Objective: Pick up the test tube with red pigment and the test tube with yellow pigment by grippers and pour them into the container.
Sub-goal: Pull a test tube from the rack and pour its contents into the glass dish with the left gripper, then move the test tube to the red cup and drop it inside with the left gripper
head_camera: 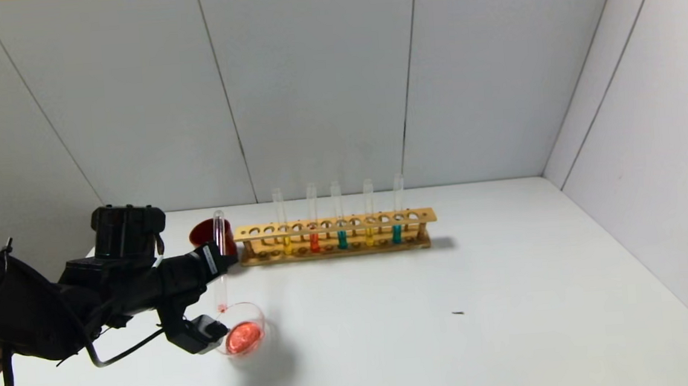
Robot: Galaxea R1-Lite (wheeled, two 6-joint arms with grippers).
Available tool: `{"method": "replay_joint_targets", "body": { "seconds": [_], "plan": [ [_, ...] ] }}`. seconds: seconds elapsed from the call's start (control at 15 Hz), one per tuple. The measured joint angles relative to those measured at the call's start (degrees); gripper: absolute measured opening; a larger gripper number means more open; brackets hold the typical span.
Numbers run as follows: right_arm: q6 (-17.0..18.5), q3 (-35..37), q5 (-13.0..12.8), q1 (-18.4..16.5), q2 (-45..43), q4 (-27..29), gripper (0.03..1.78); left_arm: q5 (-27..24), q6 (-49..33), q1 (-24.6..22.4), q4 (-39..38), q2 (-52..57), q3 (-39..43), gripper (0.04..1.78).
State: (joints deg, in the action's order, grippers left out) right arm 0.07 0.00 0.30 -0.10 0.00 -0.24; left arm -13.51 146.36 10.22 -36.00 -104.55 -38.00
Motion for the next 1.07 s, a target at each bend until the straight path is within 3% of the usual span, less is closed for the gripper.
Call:
{"method": "replay_joint_targets", "body": {
  "seconds": [0.4, 0.53, 0.73, 1.07],
  "plan": [
    [0.02, 0.0, 0.0, 0.0, 0.0, 0.0, 1.75, 0.94, -0.63, 0.04, -2.3, 1.07, 1.78, 0.33],
    [0.02, 0.0, 0.0, 0.0, 0.0, 0.02, 1.75, 2.11, -4.6, -0.18, -2.32, 2.1, 3.06, 0.33],
    [0.0, 0.0, 0.02, 0.0, 0.0, 0.02, 1.75, 5.35, -19.85, -0.3, -3.55, 5.62, 5.97, 0.33],
    [0.02, 0.0, 0.0, 0.0, 0.0, 0.02, 1.75, 8.39, -55.78, -0.41, -8.55, 11.76, 4.05, 0.33]
  ]
}}
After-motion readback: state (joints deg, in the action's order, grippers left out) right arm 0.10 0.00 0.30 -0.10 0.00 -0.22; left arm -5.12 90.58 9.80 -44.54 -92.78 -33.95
